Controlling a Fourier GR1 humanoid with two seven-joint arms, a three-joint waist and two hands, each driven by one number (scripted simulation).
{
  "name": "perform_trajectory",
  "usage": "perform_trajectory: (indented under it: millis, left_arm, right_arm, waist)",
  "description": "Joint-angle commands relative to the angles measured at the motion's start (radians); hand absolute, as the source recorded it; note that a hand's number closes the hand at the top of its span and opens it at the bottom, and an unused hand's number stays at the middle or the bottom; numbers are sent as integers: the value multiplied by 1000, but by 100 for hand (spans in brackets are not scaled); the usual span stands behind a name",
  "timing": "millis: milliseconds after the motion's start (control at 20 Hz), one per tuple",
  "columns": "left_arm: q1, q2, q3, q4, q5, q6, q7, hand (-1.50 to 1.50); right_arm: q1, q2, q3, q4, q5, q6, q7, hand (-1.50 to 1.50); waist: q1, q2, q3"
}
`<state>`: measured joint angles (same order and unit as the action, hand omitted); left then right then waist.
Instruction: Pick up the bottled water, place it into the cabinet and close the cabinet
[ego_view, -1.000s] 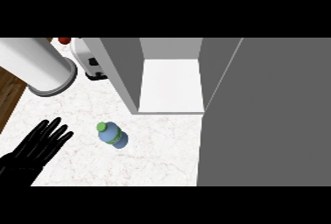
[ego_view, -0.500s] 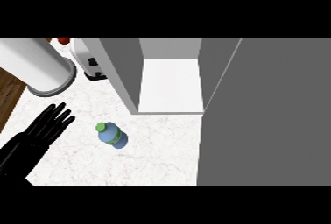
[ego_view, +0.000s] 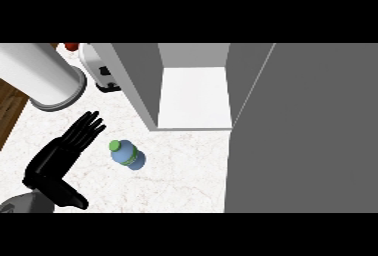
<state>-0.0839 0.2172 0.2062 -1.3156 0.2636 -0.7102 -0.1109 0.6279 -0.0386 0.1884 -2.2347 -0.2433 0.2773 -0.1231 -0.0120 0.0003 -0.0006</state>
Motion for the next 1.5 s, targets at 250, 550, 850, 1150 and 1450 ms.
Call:
perform_trajectory:
  millis: [250, 550, 850, 1150, 1450]
  left_arm:
    - [-114, -28, -24, 330, -191, 62, -193, -150]
    - [-245, 15, 12, 619, -190, 4, -290, -150]
    - [-351, 21, 3, 839, -247, 16, -388, -150]
    - [-385, 25, -12, 962, -289, 19, -506, -150]
    - [-391, 15, -29, 1044, -318, 12, -591, -150]
  right_arm:
    - [71, 5, 31, 40, 28, 35, -104, -150]
    - [32, 2, 50, -33, 25, -17, -3, -150]
    - [21, -4, 47, -25, 15, -26, 7, -150]
    - [1, -46, -37, 30, -47, 42, -61, -150]
    - [25, -6, 68, 13, 40, 0, -41, -150]
  waist:
    - [-6, 0, 0]
    - [-5, 2, -1]
    - [-7, 4, -1]
    - [-10, 5, -1]
    - [-15, 8, -2]
